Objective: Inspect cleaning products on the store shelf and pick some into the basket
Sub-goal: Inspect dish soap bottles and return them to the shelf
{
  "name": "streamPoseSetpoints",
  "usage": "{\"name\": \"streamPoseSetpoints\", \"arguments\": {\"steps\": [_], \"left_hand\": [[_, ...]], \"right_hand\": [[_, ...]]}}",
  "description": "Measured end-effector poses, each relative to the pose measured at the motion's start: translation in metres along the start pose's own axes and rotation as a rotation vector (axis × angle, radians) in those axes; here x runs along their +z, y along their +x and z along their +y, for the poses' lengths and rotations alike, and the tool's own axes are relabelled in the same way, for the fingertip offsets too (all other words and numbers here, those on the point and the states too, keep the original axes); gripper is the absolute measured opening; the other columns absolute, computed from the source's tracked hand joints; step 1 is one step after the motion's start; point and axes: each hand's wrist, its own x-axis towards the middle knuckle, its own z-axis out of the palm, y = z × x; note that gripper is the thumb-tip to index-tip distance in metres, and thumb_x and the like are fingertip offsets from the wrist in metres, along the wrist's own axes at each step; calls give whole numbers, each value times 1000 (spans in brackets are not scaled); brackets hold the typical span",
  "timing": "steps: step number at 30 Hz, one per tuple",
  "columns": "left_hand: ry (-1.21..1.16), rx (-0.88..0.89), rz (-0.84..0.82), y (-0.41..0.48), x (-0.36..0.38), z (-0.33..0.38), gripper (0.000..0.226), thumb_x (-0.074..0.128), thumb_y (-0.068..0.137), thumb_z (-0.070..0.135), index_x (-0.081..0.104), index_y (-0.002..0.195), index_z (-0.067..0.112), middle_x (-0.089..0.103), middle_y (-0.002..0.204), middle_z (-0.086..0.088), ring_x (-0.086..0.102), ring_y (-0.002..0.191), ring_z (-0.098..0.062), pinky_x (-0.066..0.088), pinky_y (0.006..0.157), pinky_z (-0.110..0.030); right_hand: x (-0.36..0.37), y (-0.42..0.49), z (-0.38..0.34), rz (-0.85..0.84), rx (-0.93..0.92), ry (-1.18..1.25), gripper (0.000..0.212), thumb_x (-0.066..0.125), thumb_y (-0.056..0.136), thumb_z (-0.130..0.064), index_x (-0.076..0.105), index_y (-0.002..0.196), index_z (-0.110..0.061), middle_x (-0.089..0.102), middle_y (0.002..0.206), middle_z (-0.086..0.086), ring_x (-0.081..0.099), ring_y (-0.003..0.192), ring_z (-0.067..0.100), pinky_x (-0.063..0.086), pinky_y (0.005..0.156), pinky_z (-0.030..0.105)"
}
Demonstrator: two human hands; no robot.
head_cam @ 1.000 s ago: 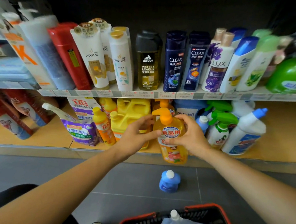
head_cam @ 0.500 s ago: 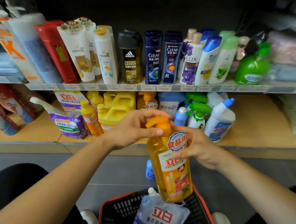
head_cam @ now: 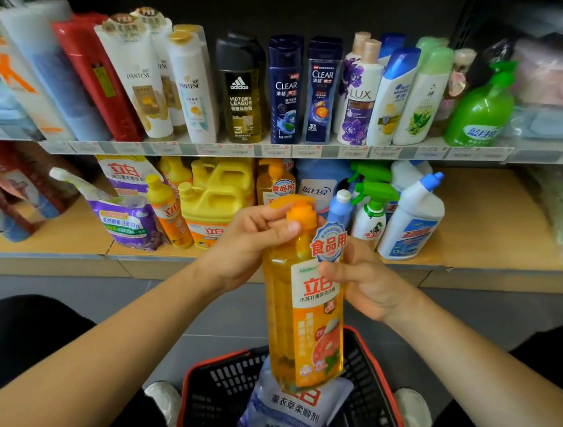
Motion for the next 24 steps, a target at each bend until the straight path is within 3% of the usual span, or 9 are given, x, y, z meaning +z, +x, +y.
{"name": "streamPoseSetpoints", "arguments": {"steps": [4,7,10,14,17,19,22,24], "left_hand": [[78,92,121,-5,0,-7,31,73,85,20,75,113,8,77,106,-14,75,96,-25,60,81,-33],[106,115,173,-9,0,-11,26,72,85,17,76,109,8,78,102,-12,76,92,-24,60,77,-30],[111,81,166,-10,-2,-8,27,71,85,19,75,108,7,78,102,-12,76,92,-24,60,77,-30],[85,10,71,-9,-8,0,36,77,82,30,74,112,10,77,107,-12,74,98,-24,60,82,-32],[-23,-28,-30,-10,-10,3,54,79,79,39,70,121,7,73,117,-12,70,108,-27,58,90,-36],[-75,-48,-79,-12,-11,4,51,79,79,41,73,120,12,73,119,-10,69,112,-26,58,92,-37],[-15,-34,-61,-13,-10,6,36,65,88,31,73,120,16,73,122,-8,69,114,-25,58,91,-34],[108,26,29,-14,-8,8,39,60,91,21,66,129,17,73,123,-7,69,116,-24,58,89,-33]], "right_hand": [[6,1,7,132,-101,-174,44,87,65,-8,73,106,-16,74,108,13,69,101,28,55,86,38],[6,2,11,167,-145,-207,53,83,69,-3,70,118,-18,73,114,13,70,106,27,56,87,34],[7,4,10,117,-102,-171,53,87,66,-7,71,116,-16,72,115,15,68,107,29,55,89,39],[7,5,8,13,9,-16,67,97,52,-28,69,110,-10,71,109,14,68,102,29,56,92,41],[9,5,9,-50,46,81,78,99,51,-28,62,114,-2,71,107,16,67,100,31,52,94,47],[10,4,9,-71,52,108,82,99,51,-28,59,117,0,69,109,17,66,101,33,50,96,49],[10,4,8,-66,37,78,77,98,53,-29,62,115,-1,70,110,18,67,101,32,52,94,47],[9,4,7,-10,11,15,73,97,53,-29,65,113,-2,69,112,19,66,103,33,53,94,45]]}}
